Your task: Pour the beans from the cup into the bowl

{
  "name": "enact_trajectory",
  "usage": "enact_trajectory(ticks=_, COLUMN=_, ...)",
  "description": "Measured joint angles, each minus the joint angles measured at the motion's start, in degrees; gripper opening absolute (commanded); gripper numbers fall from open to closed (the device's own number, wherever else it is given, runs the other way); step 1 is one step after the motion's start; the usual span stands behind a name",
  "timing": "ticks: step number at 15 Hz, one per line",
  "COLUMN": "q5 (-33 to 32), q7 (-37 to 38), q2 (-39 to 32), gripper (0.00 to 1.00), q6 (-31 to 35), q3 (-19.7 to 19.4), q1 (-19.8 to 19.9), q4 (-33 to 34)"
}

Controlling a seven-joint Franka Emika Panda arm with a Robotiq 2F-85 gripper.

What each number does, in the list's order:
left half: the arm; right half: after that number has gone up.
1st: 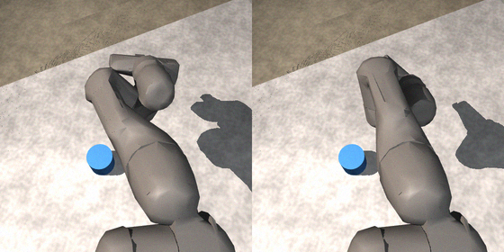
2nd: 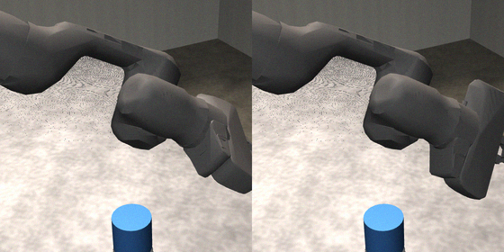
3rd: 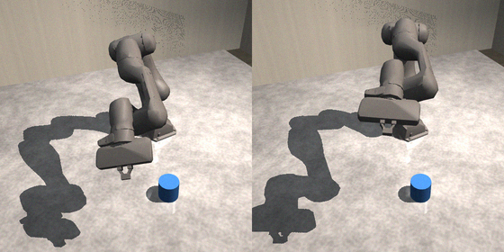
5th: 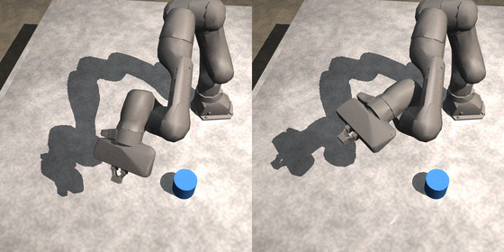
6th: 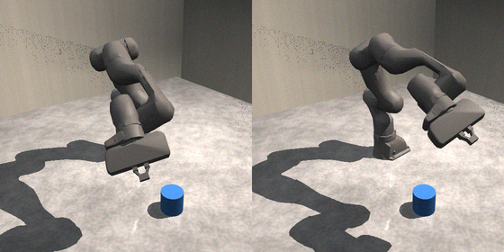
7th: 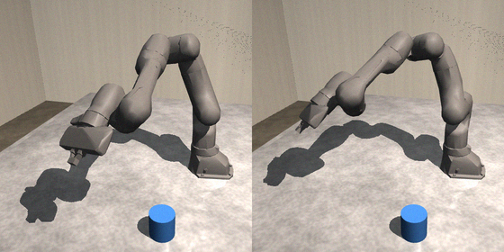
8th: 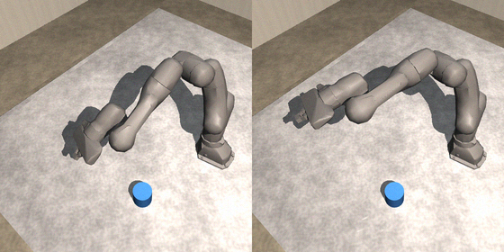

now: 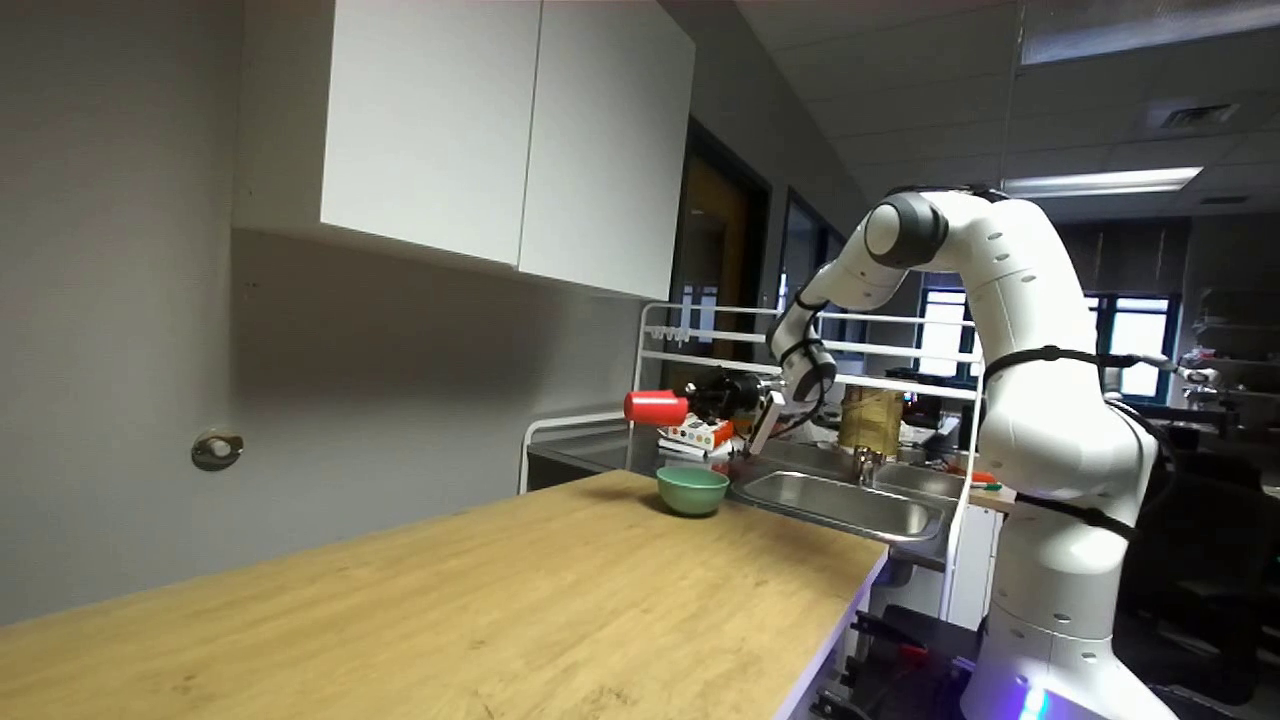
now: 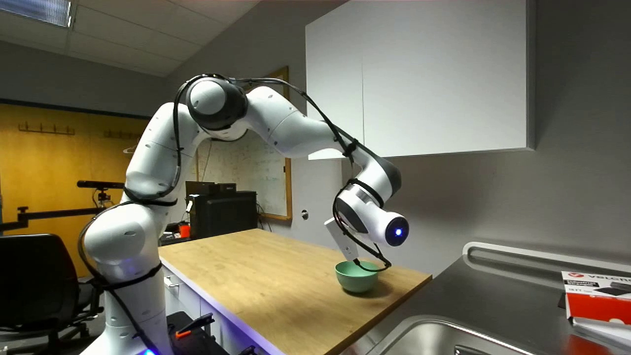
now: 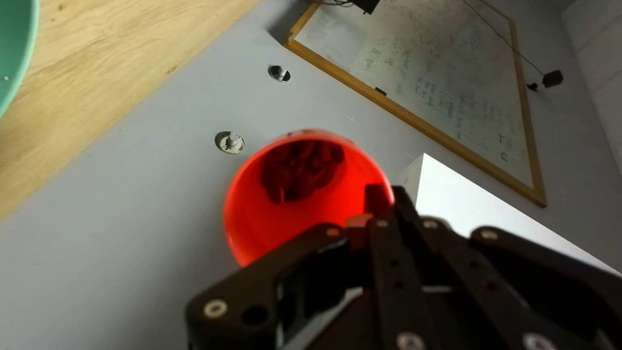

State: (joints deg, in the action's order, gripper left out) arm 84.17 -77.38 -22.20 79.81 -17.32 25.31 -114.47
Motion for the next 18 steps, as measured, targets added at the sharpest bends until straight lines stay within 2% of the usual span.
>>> enact_trajectory(ticks=18, q5=10.3, q7=-4.3, q2=-13.4, gripper=0.01, q6=-17.4, q3=-0.4, q1=3.1, q4=1.7)
